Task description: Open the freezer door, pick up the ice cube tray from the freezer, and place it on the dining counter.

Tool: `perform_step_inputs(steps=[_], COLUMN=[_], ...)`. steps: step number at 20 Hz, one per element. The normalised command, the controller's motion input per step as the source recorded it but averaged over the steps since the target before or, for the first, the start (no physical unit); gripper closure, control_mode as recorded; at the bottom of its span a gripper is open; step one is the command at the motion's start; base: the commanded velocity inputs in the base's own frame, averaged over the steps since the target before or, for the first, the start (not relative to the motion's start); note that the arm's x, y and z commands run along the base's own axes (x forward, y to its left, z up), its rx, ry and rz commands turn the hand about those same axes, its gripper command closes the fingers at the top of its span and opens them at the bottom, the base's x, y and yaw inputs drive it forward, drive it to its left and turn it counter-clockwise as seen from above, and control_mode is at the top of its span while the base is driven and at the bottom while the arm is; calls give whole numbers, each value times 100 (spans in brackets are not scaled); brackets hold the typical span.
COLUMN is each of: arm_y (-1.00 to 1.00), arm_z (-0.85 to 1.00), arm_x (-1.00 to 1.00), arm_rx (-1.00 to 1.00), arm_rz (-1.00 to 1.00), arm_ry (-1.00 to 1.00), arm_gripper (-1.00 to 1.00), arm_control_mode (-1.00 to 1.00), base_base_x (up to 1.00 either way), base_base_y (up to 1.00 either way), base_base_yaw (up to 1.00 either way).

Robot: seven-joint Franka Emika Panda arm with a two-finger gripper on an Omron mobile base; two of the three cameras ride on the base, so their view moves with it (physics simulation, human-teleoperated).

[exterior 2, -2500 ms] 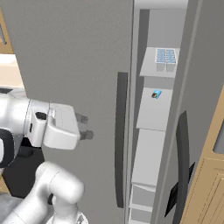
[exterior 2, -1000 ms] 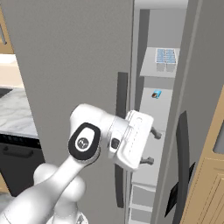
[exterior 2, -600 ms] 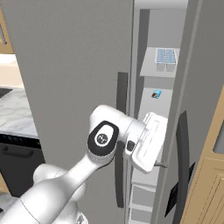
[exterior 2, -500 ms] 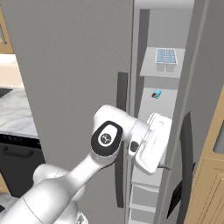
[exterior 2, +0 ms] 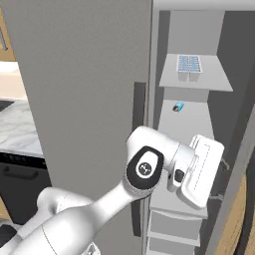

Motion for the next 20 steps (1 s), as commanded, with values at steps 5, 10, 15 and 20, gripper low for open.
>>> perform_step_inputs(steps=[5,10,15,20], arm_y=[-58,-51,-34,-5], arm_z=[0,0,0,0], arm_x=[8,8,7,-5], arm_rx=[1,2,1,0], arm_rz=[0,1,2,0], arm_ry=[0,0,0,0], arm_gripper=[-100,-100,-100,-100], arm_control_mode=[-100,-100,-100,-100], base_base_x=[0,0,0,0], base_base_y=[0,0,0,0], base_base_yaw=[0,0,0,0])
